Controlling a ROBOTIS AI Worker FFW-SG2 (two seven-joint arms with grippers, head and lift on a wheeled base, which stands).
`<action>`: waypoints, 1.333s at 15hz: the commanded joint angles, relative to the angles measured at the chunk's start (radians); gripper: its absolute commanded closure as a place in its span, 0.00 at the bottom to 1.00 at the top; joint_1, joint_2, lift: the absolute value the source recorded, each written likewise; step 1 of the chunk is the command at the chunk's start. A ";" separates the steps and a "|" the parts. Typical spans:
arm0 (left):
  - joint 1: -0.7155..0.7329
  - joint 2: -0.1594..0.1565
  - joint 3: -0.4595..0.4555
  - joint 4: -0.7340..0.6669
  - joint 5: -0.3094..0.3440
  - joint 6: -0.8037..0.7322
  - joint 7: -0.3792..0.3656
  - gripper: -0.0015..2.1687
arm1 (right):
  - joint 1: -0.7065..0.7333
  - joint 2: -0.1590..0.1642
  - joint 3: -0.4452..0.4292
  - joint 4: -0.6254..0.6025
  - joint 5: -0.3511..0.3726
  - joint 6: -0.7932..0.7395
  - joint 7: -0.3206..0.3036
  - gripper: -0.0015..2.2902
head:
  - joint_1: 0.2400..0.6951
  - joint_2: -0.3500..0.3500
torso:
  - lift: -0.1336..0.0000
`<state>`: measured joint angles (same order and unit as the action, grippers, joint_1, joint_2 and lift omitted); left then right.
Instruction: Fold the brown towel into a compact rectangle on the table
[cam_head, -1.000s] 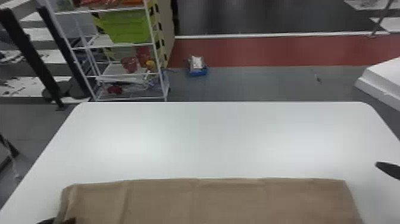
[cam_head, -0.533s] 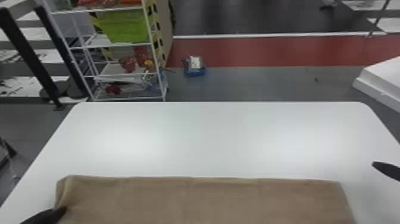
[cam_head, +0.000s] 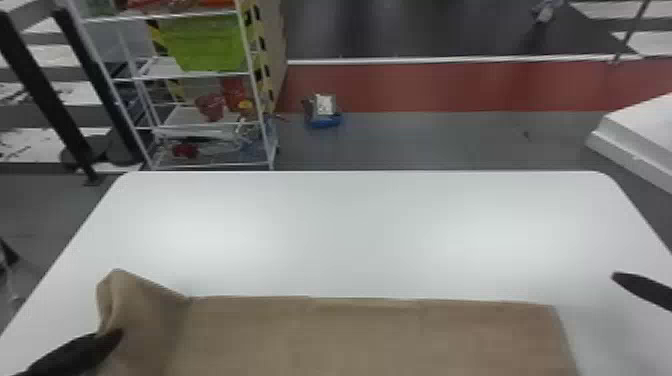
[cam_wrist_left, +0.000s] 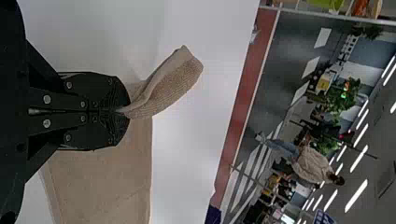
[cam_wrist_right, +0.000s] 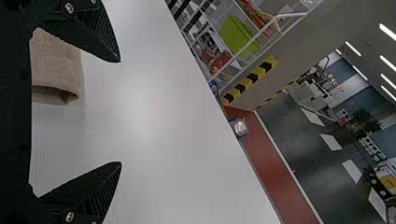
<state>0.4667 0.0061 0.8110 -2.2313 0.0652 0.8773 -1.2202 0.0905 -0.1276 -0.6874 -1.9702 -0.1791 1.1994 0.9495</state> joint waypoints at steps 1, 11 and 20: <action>0.049 -0.009 -0.107 -0.123 0.016 0.058 0.016 0.83 | 0.000 0.000 0.000 0.002 0.001 -0.001 0.000 0.04 | 1.00 0.52 | 0.07; 0.023 -0.009 -0.638 -0.134 -0.047 0.150 0.235 0.83 | 0.001 0.002 0.009 0.017 0.000 -0.010 0.000 0.04 | 1.00 0.04 | 0.07; 0.010 -0.009 -0.842 -0.131 -0.058 0.150 0.309 0.00 | -0.008 0.002 0.020 0.027 0.001 -0.016 0.000 0.04 | 1.00 0.00 | 0.07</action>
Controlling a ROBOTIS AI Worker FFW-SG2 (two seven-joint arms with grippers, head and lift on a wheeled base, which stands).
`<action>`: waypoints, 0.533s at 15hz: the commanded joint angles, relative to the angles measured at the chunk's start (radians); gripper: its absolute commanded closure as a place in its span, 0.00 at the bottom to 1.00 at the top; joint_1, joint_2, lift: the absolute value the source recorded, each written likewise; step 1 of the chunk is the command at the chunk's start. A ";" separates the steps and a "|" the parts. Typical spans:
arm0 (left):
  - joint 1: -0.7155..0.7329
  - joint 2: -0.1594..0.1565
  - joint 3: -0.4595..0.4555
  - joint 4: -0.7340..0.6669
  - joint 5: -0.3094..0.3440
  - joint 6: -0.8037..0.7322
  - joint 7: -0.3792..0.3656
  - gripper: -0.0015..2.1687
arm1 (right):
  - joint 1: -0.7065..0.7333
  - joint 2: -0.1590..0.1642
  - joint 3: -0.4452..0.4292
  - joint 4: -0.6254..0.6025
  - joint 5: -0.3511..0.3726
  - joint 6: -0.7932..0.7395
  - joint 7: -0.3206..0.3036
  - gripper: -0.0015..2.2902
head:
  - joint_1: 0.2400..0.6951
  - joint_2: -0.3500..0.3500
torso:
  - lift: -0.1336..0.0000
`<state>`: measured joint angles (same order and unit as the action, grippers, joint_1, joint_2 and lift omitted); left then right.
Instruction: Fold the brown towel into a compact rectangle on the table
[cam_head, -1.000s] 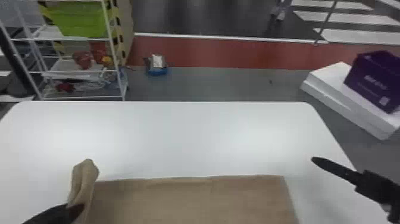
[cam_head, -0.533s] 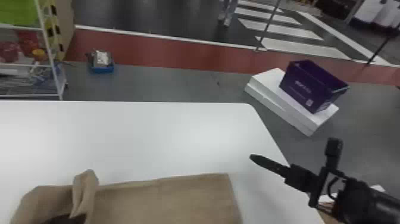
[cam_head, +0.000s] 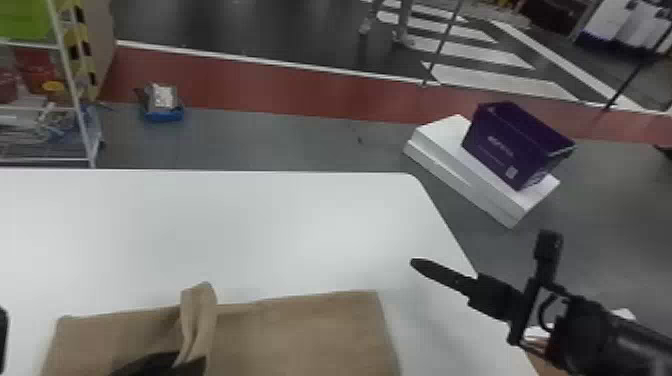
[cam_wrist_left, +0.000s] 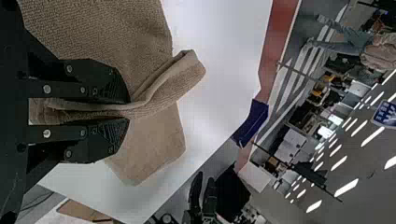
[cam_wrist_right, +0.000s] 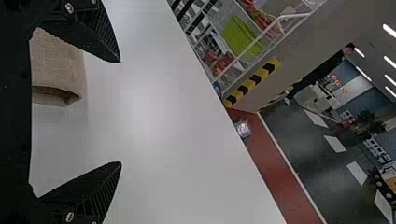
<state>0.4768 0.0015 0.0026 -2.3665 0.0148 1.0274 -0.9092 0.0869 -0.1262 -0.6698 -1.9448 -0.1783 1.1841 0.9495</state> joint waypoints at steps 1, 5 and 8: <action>0.000 -0.004 -0.049 0.003 -0.004 0.003 -0.003 0.00 | -0.006 0.000 0.006 0.001 0.000 -0.001 -0.001 0.04 | 1.00 0.00 | 0.07; -0.027 -0.004 -0.171 0.021 -0.111 0.000 0.015 0.01 | -0.009 0.002 0.013 0.000 0.000 0.002 -0.001 0.04 | 1.00 0.00 | 0.07; -0.030 -0.004 -0.104 0.016 -0.099 -0.003 0.016 0.01 | 0.013 0.003 0.021 -0.026 -0.009 0.024 0.002 0.04 | 1.00 0.00 | 0.07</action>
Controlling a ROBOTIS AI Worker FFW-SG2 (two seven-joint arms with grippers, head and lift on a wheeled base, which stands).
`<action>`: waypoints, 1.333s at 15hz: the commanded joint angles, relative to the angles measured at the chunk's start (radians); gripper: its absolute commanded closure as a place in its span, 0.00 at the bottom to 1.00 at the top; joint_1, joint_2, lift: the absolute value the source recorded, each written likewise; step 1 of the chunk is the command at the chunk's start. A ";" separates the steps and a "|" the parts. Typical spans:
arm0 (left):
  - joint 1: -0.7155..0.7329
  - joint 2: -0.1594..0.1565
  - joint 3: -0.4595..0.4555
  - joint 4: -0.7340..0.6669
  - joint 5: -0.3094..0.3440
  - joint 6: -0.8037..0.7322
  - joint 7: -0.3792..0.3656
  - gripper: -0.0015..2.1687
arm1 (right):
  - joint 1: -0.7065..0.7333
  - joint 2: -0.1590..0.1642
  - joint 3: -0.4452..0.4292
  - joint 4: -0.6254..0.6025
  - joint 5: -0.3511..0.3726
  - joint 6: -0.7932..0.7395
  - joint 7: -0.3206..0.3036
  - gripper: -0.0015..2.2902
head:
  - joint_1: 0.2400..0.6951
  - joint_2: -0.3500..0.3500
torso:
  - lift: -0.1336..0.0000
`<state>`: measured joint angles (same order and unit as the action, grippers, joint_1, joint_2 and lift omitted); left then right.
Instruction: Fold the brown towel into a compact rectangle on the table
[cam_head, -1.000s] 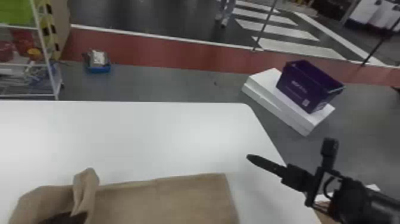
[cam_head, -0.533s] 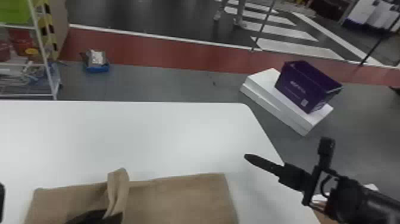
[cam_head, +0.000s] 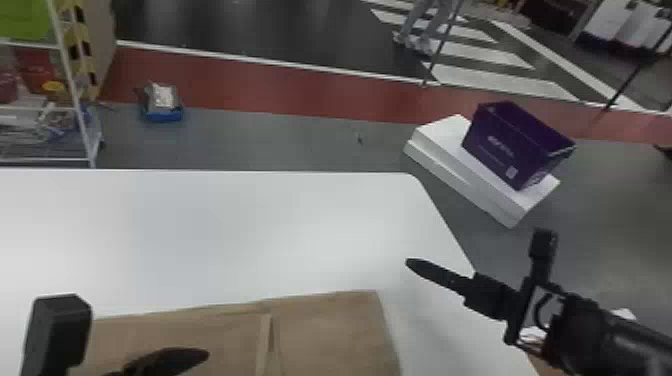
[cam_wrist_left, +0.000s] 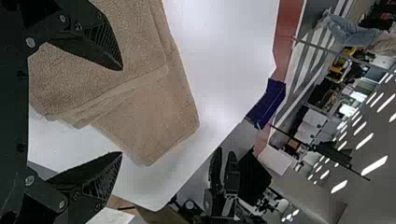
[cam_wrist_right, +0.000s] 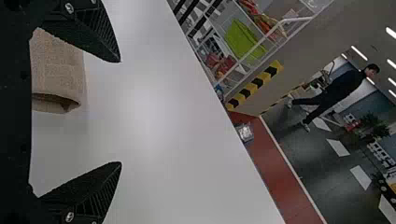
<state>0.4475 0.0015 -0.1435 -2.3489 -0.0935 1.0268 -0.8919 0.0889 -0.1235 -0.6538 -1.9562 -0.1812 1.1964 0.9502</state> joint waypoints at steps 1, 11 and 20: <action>0.005 -0.004 0.111 0.002 0.038 -0.018 -0.009 0.01 | 0.018 0.001 0.011 -0.044 -0.007 0.058 0.013 0.04 | 1.00 0.00 | 0.07; -0.064 -0.004 0.759 0.223 0.408 -0.245 0.031 0.01 | 0.127 0.015 0.235 -0.408 -0.014 0.376 0.064 0.04 | 1.00 0.57 | 0.07; -0.098 -0.004 0.920 0.290 0.442 -0.214 -0.018 0.01 | 0.051 -0.042 0.645 -0.394 0.315 0.376 0.030 0.09 | 1.00 1.00 | 0.07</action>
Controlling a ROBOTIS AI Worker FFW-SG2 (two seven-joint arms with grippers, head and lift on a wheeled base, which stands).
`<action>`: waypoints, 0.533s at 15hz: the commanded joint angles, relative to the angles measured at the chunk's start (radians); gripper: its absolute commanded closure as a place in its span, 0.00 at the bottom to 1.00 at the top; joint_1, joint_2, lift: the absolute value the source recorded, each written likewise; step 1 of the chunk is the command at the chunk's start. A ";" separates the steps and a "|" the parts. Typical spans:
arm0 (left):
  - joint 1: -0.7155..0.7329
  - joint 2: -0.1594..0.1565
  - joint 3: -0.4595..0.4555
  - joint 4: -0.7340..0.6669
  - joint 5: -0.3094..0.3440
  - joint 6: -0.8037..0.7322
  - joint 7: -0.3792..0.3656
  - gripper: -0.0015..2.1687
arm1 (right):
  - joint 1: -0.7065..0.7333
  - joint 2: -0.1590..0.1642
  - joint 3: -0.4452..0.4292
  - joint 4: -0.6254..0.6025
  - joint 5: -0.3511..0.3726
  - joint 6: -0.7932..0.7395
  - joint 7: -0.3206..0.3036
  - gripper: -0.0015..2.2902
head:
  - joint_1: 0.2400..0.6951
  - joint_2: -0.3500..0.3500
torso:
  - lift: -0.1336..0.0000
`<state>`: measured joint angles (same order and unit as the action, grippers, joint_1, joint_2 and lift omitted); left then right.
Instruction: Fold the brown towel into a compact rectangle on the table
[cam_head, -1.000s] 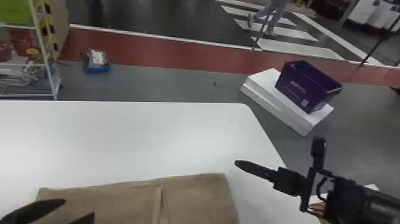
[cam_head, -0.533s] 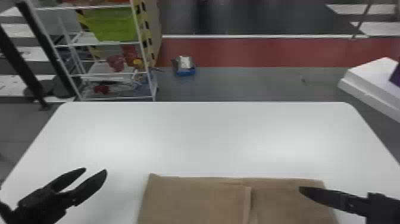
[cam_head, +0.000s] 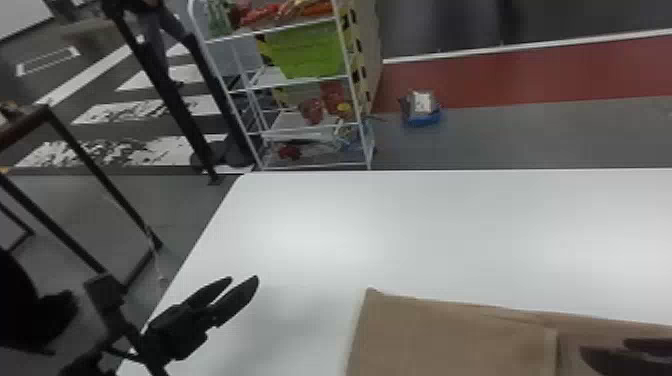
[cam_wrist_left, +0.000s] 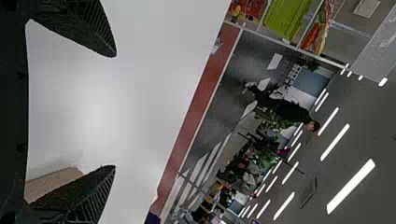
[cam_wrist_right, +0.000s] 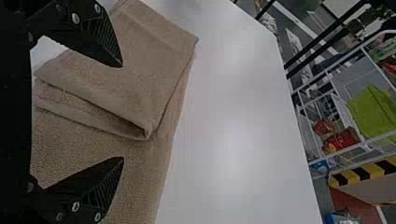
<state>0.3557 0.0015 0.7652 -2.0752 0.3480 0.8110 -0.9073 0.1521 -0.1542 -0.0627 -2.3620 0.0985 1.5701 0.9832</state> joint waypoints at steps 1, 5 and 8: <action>-0.008 -0.004 0.014 0.018 0.000 0.004 -0.008 0.01 | -0.019 -0.016 0.080 0.020 0.046 0.002 -0.003 0.10 | 1.00 1.00 | 0.07; -0.012 -0.004 0.035 0.018 -0.001 0.004 -0.021 0.01 | -0.045 -0.082 0.141 0.041 0.060 0.002 0.000 0.12 | 1.00 1.00 | 0.07; -0.023 -0.004 0.045 0.020 -0.001 0.017 -0.021 0.01 | -0.043 -0.140 0.150 0.038 0.044 0.002 0.017 0.18 | 1.00 1.00 | 0.07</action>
<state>0.3369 0.0015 0.8057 -2.0558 0.3469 0.8241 -0.9284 0.1077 -0.2631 0.0820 -2.3212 0.1503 1.5701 0.9970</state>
